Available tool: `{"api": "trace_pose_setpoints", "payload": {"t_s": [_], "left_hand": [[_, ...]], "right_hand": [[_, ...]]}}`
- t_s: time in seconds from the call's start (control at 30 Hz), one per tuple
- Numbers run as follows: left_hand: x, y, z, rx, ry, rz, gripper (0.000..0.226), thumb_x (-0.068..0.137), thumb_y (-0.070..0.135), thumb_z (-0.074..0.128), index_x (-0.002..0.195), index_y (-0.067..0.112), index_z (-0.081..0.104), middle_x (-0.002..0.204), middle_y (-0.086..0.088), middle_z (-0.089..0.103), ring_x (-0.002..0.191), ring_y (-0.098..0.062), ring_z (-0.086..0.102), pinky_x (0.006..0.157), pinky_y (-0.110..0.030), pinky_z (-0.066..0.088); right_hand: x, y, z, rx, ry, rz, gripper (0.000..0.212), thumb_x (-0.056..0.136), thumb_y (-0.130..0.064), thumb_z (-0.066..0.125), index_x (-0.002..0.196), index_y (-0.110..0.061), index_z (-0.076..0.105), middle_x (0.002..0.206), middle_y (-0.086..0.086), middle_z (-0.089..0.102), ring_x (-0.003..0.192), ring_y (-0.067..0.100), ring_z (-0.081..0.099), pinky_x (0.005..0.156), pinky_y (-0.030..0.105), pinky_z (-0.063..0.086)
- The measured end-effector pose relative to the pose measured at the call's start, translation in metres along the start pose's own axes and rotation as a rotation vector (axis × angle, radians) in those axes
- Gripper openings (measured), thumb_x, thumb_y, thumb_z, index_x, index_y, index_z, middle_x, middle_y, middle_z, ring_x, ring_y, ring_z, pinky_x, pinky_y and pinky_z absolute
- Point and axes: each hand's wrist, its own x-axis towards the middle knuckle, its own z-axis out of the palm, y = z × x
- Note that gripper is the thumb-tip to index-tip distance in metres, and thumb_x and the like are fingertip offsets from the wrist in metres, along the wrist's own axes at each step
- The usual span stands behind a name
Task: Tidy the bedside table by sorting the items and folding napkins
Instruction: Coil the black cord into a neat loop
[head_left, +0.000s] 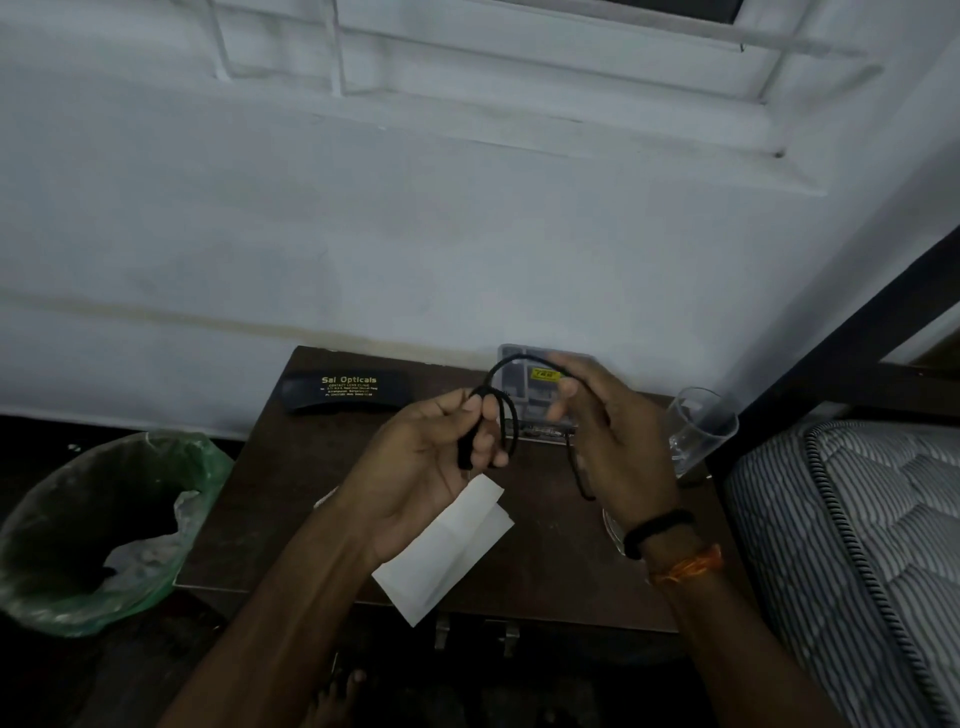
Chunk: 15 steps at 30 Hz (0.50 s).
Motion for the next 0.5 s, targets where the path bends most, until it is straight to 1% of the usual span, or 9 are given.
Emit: {"api": "trace_pose_setpoints", "payload": {"t_s": [0.07, 0.13, 0.2, 0.27, 0.3, 0.37, 0.4, 0.5], "left_hand": [[-0.001, 0.001, -0.001, -0.095, -0.093, 0.0, 0.02, 0.099, 0.012, 0.044, 0.091, 0.006, 0.062, 0.064, -0.002, 0.044, 0.059, -0.013, 0.043, 0.069, -0.027, 0.05], [-0.001, 0.001, -0.002, -0.159, -0.129, 0.019, 0.022, 0.099, 0.014, 0.044, 0.094, 0.007, 0.064, 0.062, 0.001, 0.045, 0.058, -0.011, 0.048, 0.069, -0.026, 0.049], [0.002, -0.001, -0.004, -0.214, -0.12, 0.063, 0.024, 0.1, 0.013, 0.042, 0.102, 0.005, 0.065, 0.065, 0.001, 0.046, 0.06, -0.011, 0.048, 0.071, -0.026, 0.049], [0.006, -0.002, -0.007, -0.206, -0.059, 0.126, 0.024, 0.101, 0.01, 0.041, 0.11, 0.002, 0.062, 0.069, 0.0, 0.045, 0.064, -0.012, 0.045, 0.074, -0.027, 0.049], [0.008, -0.004, -0.008, -0.165, -0.005, 0.156, 0.026, 0.101, 0.01, 0.041, 0.113, 0.001, 0.062, 0.071, -0.001, 0.047, 0.065, -0.012, 0.047, 0.075, -0.027, 0.05], [0.012, -0.007, -0.011, -0.095, 0.088, 0.203, 0.028, 0.101, 0.007, 0.041, 0.118, -0.001, 0.06, 0.075, -0.002, 0.054, 0.068, -0.011, 0.054, 0.077, -0.026, 0.054], [0.013, -0.009, -0.012, -0.097, 0.114, 0.215, 0.028, 0.1, 0.006, 0.041, 0.119, -0.002, 0.059, 0.078, -0.003, 0.058, 0.071, -0.012, 0.057, 0.079, -0.026, 0.055], [0.016, -0.013, -0.012, -0.185, 0.132, 0.227, 0.024, 0.1, 0.002, 0.04, 0.115, 0.0, 0.059, 0.088, -0.007, 0.064, 0.08, -0.016, 0.061, 0.083, -0.027, 0.055]], "right_hand": [[-0.002, 0.001, 0.001, -0.184, -0.04, -0.04, 0.026, 0.103, -0.023, 0.047, 0.121, -0.026, 0.066, 0.07, -0.006, 0.067, 0.063, 0.004, 0.062, 0.063, 0.016, 0.046], [-0.006, -0.002, 0.007, -0.258, -0.162, -0.04, 0.024, 0.103, -0.021, 0.047, 0.114, -0.02, 0.068, 0.068, -0.007, 0.066, 0.06, 0.002, 0.059, 0.063, 0.024, 0.048], [-0.011, -0.005, 0.014, -0.289, -0.277, -0.042, 0.023, 0.102, -0.019, 0.047, 0.105, -0.013, 0.069, 0.07, -0.004, 0.065, 0.062, 0.01, 0.059, 0.067, 0.033, 0.051], [-0.015, -0.009, 0.017, -0.36, -0.356, -0.052, 0.028, 0.103, -0.025, 0.044, 0.094, -0.009, 0.065, 0.072, 0.004, 0.064, 0.068, 0.02, 0.061, 0.071, 0.042, 0.05], [-0.016, -0.01, 0.017, -0.397, -0.384, -0.061, 0.031, 0.104, -0.029, 0.042, 0.093, -0.009, 0.063, 0.074, 0.006, 0.064, 0.071, 0.023, 0.061, 0.072, 0.044, 0.049], [-0.018, -0.014, 0.016, -0.467, -0.41, -0.08, 0.034, 0.104, -0.034, 0.039, 0.098, -0.012, 0.064, 0.082, 0.006, 0.066, 0.077, 0.023, 0.061, 0.075, 0.043, 0.049], [-0.019, -0.016, 0.016, -0.497, -0.423, -0.088, 0.034, 0.104, -0.035, 0.038, 0.1, -0.013, 0.064, 0.086, 0.005, 0.067, 0.08, 0.023, 0.062, 0.077, 0.042, 0.049], [-0.023, -0.022, 0.02, -0.554, -0.507, -0.109, 0.036, 0.104, -0.038, 0.034, 0.098, -0.015, 0.061, 0.089, 0.003, 0.066, 0.082, 0.021, 0.062, 0.077, 0.04, 0.049]]}}
